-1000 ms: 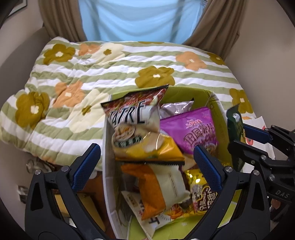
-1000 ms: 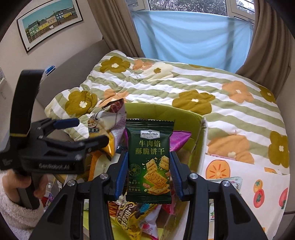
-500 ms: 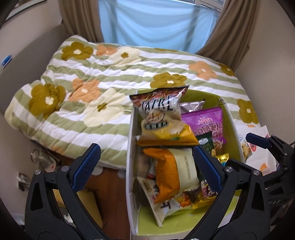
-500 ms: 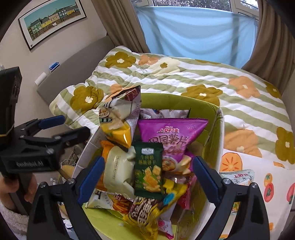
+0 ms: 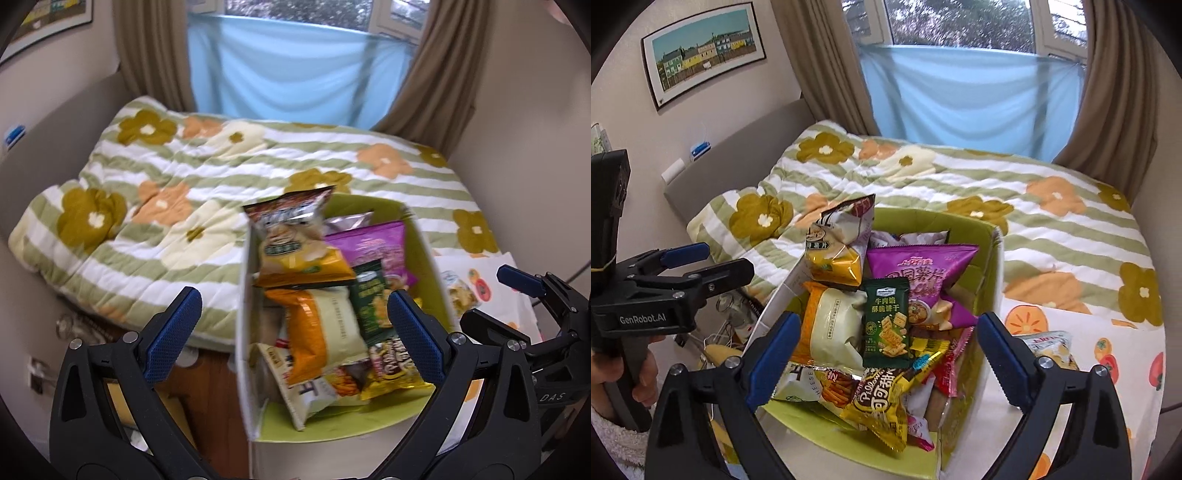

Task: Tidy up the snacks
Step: 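Carry both bags over the box and open both grippers to drop them, then grasp the pale blue corn-chip bag with the left gripper while the right approaches the white pastry packet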

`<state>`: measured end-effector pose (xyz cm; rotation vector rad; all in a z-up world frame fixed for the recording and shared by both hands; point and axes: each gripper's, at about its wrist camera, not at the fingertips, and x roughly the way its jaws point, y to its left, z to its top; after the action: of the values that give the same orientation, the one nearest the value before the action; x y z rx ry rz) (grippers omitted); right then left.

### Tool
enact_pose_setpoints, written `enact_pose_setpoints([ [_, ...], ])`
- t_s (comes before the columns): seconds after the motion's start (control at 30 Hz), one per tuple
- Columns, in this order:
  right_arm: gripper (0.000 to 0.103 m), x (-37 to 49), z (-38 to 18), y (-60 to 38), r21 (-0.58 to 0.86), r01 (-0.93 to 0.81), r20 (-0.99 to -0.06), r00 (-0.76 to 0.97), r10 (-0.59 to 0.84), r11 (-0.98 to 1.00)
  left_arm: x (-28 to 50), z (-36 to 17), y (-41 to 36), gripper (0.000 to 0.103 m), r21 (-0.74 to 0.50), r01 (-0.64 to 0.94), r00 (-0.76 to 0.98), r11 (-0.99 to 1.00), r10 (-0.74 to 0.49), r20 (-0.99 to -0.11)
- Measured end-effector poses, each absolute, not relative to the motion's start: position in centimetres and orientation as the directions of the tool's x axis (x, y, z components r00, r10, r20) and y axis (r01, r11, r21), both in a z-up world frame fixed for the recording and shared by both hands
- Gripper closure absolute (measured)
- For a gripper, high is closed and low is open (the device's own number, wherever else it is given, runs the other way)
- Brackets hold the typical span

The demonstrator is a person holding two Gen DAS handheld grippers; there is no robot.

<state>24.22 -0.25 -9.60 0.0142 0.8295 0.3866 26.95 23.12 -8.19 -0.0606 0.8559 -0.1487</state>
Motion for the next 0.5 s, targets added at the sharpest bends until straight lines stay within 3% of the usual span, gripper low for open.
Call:
enact_pose_setpoints([
  [0.5, 0.001, 19.5, -8.5, -12.0, 0.099, -0.124, -0.673, 0.722, 0.158, 0.987, 25.3, -7.6, 10.0, 0.003, -0.138, 0.284, 0.616, 0.949, -0.291, -0.732],
])
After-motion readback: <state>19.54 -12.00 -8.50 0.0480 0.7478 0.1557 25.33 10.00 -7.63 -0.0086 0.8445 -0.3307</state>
